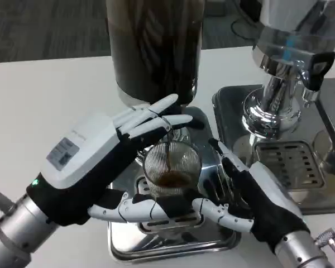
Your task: Grasp the cup under the faucet to collect the drink, then remove the cup.
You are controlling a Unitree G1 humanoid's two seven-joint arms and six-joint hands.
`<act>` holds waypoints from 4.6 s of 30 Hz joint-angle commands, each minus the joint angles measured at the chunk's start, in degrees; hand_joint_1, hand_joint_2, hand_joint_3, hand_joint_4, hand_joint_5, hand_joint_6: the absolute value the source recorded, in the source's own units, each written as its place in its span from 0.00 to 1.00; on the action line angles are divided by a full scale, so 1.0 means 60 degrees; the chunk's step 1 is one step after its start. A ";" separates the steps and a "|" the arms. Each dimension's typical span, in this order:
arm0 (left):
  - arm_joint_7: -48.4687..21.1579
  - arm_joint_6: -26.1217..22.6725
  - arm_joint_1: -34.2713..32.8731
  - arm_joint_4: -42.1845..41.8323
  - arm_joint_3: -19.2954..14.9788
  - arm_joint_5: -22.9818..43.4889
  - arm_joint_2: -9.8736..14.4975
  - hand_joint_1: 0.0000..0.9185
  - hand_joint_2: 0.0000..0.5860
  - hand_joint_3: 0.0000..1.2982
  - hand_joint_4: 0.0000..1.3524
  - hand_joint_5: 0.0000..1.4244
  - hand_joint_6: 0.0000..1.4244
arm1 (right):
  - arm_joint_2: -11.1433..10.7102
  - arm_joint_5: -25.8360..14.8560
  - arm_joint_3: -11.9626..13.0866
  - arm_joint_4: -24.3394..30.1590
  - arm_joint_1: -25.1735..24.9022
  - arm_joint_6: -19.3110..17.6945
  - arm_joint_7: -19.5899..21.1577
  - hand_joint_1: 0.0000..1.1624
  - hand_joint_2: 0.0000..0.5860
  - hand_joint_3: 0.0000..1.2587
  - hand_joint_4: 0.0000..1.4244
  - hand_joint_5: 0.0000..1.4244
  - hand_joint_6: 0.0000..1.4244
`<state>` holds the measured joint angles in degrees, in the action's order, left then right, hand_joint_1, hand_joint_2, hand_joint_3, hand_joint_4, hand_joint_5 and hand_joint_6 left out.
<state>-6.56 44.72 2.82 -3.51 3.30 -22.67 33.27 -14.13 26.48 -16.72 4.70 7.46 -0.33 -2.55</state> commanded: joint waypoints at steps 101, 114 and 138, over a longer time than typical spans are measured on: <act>0.3903 -0.2901 0.4555 0.0466 -0.1665 -0.1824 -0.1201 0.00 0.16 0.07 0.00 0.00 0.00 | 0.1294 -0.0975 -0.0107 -0.3486 -0.1113 -0.3758 0.0978 0.53 0.34 0.00 0.00 0.00 0.07; 0.3931 -0.2949 0.4796 0.0390 -0.1758 -0.1717 -0.1290 0.00 0.19 0.09 0.00 0.00 0.00 | 0.1702 -0.1325 -0.0101 -0.4336 -0.1527 -0.3964 0.0959 0.59 0.30 0.00 0.01 0.04 0.14; 0.3811 -0.2932 0.5073 0.0236 -0.1983 -0.1491 -0.1289 0.00 0.21 0.10 0.00 0.00 0.00 | 0.2156 -0.1648 -0.0032 -0.5285 -0.1769 -0.4565 0.1029 0.62 0.29 0.02 0.11 0.18 0.31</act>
<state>17.12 27.35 33.23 -2.15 -8.08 -32.04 25.32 -1.91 16.55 -16.80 -25.38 -2.99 -27.52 3.43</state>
